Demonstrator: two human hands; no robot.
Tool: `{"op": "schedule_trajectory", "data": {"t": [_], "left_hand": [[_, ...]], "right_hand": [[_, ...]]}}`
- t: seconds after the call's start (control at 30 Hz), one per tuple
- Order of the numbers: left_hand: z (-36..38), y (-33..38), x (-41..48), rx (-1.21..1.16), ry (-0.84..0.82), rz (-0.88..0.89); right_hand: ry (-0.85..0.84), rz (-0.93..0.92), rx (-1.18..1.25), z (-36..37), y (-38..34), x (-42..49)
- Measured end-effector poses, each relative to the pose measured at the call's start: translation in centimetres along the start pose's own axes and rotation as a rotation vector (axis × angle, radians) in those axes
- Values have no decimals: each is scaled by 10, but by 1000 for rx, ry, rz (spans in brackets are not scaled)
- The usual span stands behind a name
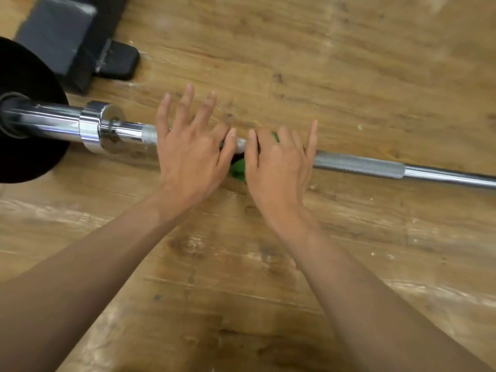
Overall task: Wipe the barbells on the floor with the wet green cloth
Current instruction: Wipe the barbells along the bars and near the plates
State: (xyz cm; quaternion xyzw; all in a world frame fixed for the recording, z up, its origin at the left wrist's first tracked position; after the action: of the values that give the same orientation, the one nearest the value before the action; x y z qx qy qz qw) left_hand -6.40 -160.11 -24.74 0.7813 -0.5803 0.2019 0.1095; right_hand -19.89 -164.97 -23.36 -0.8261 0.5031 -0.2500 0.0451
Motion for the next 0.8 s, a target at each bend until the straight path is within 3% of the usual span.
{"op": "schedule_trajectory", "data": {"t": [0.07,0.2,0.33,0.47,0.67,0.8], "left_hand": [[2,1,6,-9,-15,-8],[6,2,8,-5,-20,-22],[5,3,7,5,12,-19],[6,3,10,17,31,-18],[8,2,10,22,35,-29],[7,3,10,21,28,-37]], "right_hand": [[-12,12,-34,-6,30,7],[-38,244,72,-26,68,18],[54,102,217,-38,47,20],[65,-47,184,-26,42,15],[114,102,82,-9,34,31],[232,51,50,-7,42,22]]}}
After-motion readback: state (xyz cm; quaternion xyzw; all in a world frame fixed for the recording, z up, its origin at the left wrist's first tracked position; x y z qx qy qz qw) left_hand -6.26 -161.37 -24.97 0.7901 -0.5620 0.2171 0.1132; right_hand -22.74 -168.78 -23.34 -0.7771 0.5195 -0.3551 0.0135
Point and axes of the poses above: each hand's wrist, its own x-axis towards the middle knuckle, its own z-axis out of the palm, y = z × x, the point moved 1 cm from there along x, towards the middle knuckle, and after that the axes turned 6 degrees about x, right-handed, at the moved point
